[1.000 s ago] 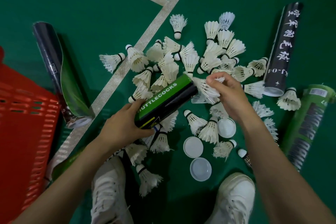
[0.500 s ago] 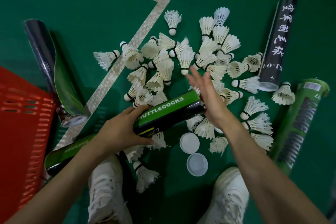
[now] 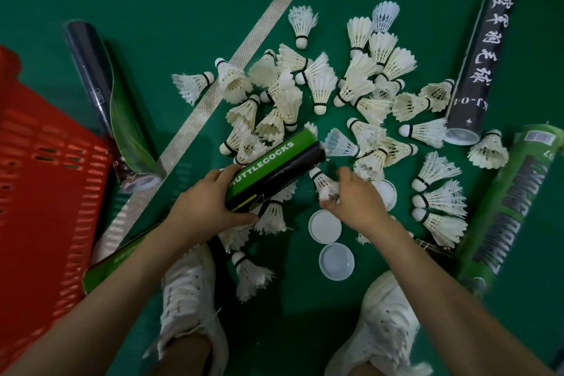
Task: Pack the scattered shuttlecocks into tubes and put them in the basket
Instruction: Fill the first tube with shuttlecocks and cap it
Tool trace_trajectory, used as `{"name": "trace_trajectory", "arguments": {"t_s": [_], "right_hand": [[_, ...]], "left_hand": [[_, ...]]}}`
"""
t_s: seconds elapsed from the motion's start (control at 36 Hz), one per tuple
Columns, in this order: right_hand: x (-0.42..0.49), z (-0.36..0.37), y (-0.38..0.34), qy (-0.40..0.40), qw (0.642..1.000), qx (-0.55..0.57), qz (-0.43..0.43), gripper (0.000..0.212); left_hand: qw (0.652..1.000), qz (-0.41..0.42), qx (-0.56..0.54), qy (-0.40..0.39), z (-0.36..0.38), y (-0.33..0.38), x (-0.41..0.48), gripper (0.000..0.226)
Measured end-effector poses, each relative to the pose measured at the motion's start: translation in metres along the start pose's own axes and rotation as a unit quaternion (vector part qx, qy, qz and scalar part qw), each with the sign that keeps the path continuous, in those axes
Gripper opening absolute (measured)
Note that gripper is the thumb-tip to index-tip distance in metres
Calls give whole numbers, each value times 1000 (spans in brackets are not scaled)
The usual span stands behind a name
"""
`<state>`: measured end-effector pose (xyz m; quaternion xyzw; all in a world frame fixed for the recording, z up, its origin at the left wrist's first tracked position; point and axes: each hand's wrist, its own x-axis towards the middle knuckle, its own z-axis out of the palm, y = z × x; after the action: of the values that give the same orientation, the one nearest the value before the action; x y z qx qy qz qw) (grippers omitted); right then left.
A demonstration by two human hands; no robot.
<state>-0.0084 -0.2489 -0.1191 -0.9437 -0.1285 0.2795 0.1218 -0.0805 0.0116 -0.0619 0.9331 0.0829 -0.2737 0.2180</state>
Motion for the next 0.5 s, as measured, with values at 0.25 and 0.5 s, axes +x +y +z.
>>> {"name": "trace_trajectory", "arguments": {"t_s": [0.25,0.5], "right_hand": [[-2,-28,-5,111,908,401,60,21],[10,-75,-11,140,760,633,54,26]], "left_hand": [[999,7,27,22,-22,-9,-7,107],[992,42,23,118,-25,7,8,97]]}}
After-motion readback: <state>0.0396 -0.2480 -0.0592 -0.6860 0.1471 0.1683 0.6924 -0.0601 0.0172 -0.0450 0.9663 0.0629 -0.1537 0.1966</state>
